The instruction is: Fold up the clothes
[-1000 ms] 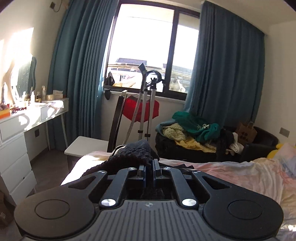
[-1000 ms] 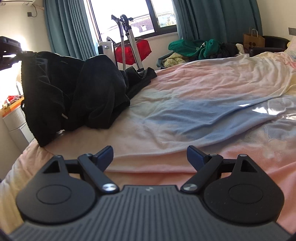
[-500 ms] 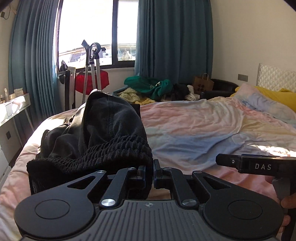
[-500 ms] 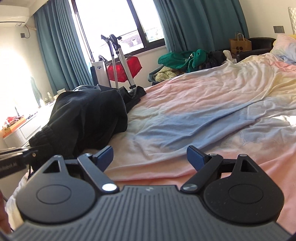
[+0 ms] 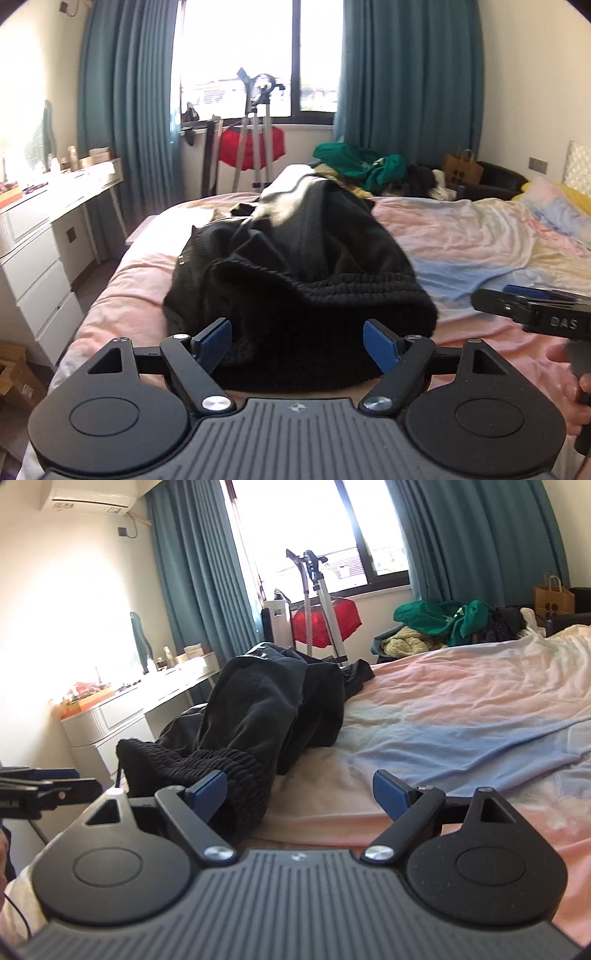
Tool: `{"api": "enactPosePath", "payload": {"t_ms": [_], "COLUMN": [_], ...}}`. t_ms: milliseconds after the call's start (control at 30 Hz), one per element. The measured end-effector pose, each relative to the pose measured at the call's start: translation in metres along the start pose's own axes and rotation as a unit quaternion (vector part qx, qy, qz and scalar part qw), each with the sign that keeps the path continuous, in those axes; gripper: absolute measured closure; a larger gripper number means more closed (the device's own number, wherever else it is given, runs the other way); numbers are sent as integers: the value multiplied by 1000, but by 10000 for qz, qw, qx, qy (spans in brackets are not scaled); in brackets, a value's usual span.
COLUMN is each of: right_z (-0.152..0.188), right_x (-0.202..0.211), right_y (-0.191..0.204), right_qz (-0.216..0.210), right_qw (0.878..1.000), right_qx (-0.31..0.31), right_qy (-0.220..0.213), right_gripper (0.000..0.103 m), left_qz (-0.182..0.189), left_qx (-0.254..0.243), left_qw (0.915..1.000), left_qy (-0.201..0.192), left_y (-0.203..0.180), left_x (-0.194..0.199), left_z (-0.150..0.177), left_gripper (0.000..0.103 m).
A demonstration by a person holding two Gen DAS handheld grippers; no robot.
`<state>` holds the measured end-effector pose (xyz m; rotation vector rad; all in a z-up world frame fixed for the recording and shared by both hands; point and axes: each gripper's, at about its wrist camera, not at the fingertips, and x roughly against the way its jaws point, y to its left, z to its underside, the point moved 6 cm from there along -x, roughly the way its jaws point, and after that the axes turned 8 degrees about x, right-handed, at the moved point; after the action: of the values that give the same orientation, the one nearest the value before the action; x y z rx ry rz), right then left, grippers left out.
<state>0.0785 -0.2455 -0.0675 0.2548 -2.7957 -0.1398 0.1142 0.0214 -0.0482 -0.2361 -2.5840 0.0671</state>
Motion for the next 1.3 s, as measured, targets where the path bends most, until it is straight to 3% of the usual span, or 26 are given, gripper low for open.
{"api": "enactPosePath", "payload": {"t_ms": [133,233,333,400,533,633,667,833,900,1000,1067,1167,1300], "right_z": [4,4,1,-3,-10,-13,-14,4,8,10,2,-23,-22], "right_x": [-19,-43,-66,-77,-83,-80,-78,-82,-82,-81,-73,-47,-48], "right_y": [28,41,48,47,30,7,-1,-36,-39,-39,-33,2,15], "right_qz": [-86,26,190,399,829,1091,1195,1446,1489,1524,1518,1469,1431], "right_qw": [9967,9919,9883,9870,9893,9915,9913,9884,9876,9872,9883,9837,9818], "right_qx": [763,1193,1453,1535,1199,708,551,-327,-337,-320,-151,755,1071], "right_qy": [273,423,435,265,-47,-86,-83,339,368,339,66,-715,-633], "right_gripper": [16,28,35,35,36,51,52,64,65,78,82,81,82], "left_qz": [-529,-764,-623,-567,-655,-794,-857,-1078,-1082,-1053,-1065,-914,-1036], "left_qx": [323,170,-164,-283,-388,-472,-486,-690,-978,-1460,-1652,-1377,-1215], "left_qw": [9977,9958,9966,9963,9947,9941,9938,9913,9889,9833,9802,9854,9861], "left_qy": [282,470,513,583,692,577,514,303,296,264,243,398,468], "left_y": [32,46,54,58,59,57,56,51,46,41,41,45,51], "left_x": [-16,-32,-47,-60,-81,-96,-100,-111,-110,-107,-107,-109,-116], "left_z": [-4,0,4,12,19,18,17,15,17,19,21,19,18], "left_gripper": [22,22,10,7,7,8,9,9,10,11,11,21,21]}}
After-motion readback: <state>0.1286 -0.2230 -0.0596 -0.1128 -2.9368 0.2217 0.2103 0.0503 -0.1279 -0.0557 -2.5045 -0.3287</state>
